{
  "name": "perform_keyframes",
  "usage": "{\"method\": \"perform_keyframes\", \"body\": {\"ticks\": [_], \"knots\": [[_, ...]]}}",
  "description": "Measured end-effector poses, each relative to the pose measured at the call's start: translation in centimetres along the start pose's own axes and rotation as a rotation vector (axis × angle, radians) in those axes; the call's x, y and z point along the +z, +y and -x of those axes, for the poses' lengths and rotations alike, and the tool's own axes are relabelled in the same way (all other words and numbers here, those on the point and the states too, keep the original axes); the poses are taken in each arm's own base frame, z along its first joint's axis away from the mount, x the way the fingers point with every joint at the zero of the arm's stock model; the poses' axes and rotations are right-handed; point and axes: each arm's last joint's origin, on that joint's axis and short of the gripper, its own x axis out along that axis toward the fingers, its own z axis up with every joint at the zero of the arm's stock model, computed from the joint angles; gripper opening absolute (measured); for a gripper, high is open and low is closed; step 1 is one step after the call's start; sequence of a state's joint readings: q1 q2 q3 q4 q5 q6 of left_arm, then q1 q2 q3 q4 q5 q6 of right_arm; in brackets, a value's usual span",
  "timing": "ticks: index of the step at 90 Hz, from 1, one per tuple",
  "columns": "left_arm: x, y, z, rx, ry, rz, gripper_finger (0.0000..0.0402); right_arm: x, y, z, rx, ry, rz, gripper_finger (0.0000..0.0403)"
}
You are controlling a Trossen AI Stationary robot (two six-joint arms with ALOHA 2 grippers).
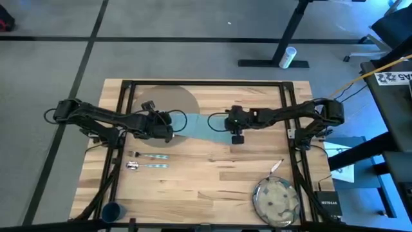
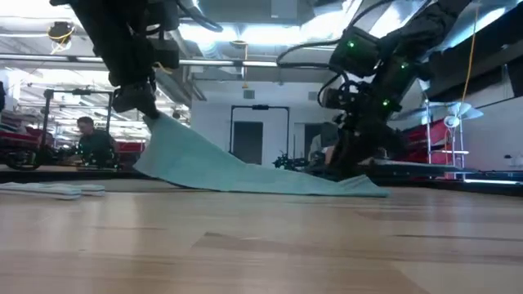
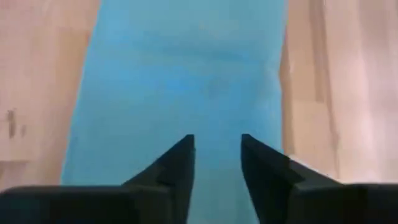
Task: Set table place
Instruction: Fold the blue table napkin
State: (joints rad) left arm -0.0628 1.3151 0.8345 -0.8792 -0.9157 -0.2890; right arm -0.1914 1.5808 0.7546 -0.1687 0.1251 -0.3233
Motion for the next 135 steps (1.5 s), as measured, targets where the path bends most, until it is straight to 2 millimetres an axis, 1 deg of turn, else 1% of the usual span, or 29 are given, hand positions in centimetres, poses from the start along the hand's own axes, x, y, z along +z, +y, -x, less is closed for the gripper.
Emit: {"method": "perform_keyframes", "body": {"ticks": [10,20,31,42,49,56,62,73,75,78,86,96,105,126,135], "knots": [[0.0,0.0,0.0,0.000,0.000,0.000,0.0000,-0.4,-0.5,-0.3,-0.049,0.036,-0.010,0.0187],[0.0,0.0,0.0,-0.004,0.001,0.000,0.0000,-0.8,-1.2,-0.8,-0.068,0.061,-0.035,0.0214],[0.0,0.0,0.0,-0.007,0.002,0.000,0.0000,-1.5,-1.9,-1.6,-0.025,0.077,-0.071,0.0222],[0.0,0.0,0.0,-0.008,0.003,0.001,0.0000,-1.7,-2.0,-2.5,0.044,0.071,-0.090,0.0213],[0.0,0.0,0.0,-0.008,0.003,0.001,0.0000,-1.8,-2.0,-2.7,0.054,0.073,-0.102,0.0197],[0.0,0.0,0.0,-0.009,0.003,0.002,0.0000,-1.8,-2.0,-2.7,0.046,0.078,-0.113,0.0166],[0.0,0.0,0.0,-0.015,0.005,0.001,0.0000,-1.8,-2.0,-2.6,0.039,0.080,-0.111,0.0126],[0.0,-0.1,0.0,-0.022,0.007,0.000,0.0000,-1.9,-2.0,-2.6,0.026,0.090,-0.087,0.0031],[0.0,-0.1,0.0,-0.022,0.007,-0.001,0.0000,-1.9,-2.1,-2.6,0.022,0.091,-0.084,0.0020],[0.0,-0.1,0.0,-0.022,0.007,0.000,0.0000,-1.9,-2.1,-2.6,0.018,0.094,-0.080,0.0011],[0.0,-0.1,0.0,-0.022,0.007,-0.002,0.0000,-1.9,-2.1,-2.6,0.019,0.092,-0.082,0.0014],[0.0,-0.1,0.0,-0.022,0.007,-0.011,0.0000,-1.9,-2.1,-2.0,0.020,0.093,-0.082,0.0004],[0.0,-0.1,0.0,-0.022,0.007,-0.014,0.0000,-1.6,-2.4,-0.7,0.004,0.066,-0.084,0.0003],[0.0,-0.1,0.0,-0.020,0.007,-0.027,0.0000,-0.6,-2.8,3.3,-0.061,-0.030,-0.081,0.0000],[0.0,0.1,0.0,0.023,-0.006,-0.041,0.0000,-0.3,-2.8,5.1,-0.107,-0.066,-0.066,0.0000]]}}
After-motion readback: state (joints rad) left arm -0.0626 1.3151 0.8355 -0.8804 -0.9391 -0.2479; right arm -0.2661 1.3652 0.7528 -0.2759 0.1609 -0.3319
